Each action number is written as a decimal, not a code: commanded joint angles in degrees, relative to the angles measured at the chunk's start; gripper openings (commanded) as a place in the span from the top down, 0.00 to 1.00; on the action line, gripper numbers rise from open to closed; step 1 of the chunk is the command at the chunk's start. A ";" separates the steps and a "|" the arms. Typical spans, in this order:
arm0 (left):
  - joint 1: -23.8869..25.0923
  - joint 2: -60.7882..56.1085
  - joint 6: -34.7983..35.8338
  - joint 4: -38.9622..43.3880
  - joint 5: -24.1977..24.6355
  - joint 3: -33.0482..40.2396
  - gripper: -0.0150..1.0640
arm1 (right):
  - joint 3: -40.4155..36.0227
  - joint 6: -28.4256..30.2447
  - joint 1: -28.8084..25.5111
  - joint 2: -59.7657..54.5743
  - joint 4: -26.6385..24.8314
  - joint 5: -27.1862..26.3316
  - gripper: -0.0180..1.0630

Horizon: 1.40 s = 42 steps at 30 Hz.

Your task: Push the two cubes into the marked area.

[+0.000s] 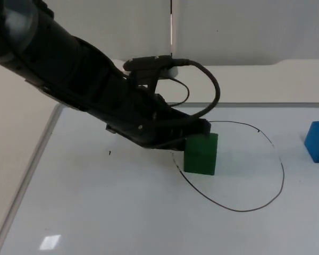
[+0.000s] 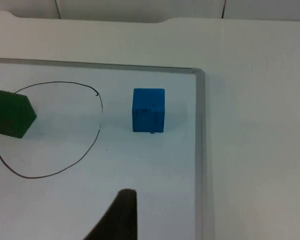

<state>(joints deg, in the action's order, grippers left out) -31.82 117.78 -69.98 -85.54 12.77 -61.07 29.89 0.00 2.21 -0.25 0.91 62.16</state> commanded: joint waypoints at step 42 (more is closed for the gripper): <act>16.59 -25.99 21.22 35.72 0.67 -0.31 0.99 | -0.37 0.75 -0.39 0.25 0.23 -0.39 0.01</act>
<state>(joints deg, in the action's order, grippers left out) -15.38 92.81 -51.02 -52.68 12.75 -61.11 29.89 0.00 2.21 -0.25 0.91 62.16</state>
